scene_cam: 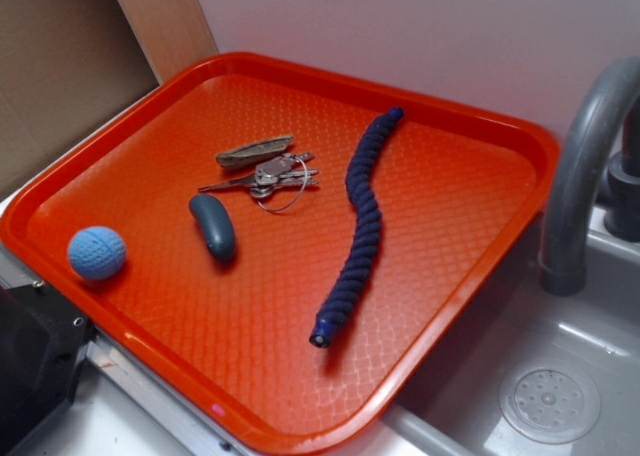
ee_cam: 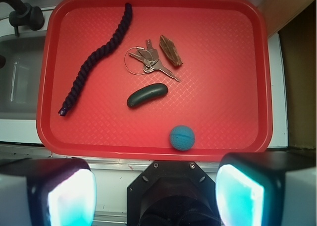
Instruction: Grab the blue ball.
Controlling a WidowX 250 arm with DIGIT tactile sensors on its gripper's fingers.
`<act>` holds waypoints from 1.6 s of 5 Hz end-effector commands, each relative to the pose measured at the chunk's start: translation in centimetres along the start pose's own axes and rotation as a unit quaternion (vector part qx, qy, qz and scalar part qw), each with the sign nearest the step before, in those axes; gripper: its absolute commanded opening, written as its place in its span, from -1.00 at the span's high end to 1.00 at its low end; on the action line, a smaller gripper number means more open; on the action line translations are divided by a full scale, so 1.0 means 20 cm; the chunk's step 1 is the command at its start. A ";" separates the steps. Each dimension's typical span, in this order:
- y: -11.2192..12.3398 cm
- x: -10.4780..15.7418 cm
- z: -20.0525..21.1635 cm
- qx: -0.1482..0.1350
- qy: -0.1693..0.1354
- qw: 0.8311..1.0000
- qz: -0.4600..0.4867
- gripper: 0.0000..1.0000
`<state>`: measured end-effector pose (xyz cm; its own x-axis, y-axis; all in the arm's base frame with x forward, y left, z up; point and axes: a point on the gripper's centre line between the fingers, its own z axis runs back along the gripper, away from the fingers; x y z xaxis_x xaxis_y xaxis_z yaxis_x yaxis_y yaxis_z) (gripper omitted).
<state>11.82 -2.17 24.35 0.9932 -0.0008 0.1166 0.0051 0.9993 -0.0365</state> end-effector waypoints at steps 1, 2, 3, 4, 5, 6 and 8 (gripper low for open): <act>0.00 0.00 0.00 0.000 0.000 1.000 0.000 -1.00; 0.12 0.03 -0.25 0.041 0.010 0.999 -0.015 -1.00; 0.18 0.00 -0.47 0.040 -0.017 0.998 -0.033 -1.00; 0.27 -0.04 -0.67 0.046 0.018 0.999 -0.021 -1.00; 0.32 -0.07 -0.84 0.049 0.034 0.998 -0.014 -1.00; 0.32 -0.09 -0.98 0.055 0.060 0.996 -0.025 -1.00; 0.19 -0.10 -1.06 0.000 0.048 0.997 -0.059 1.00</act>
<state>12.24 0.96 2.92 0.9951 -0.0974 0.0186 0.0979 0.9947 -0.0312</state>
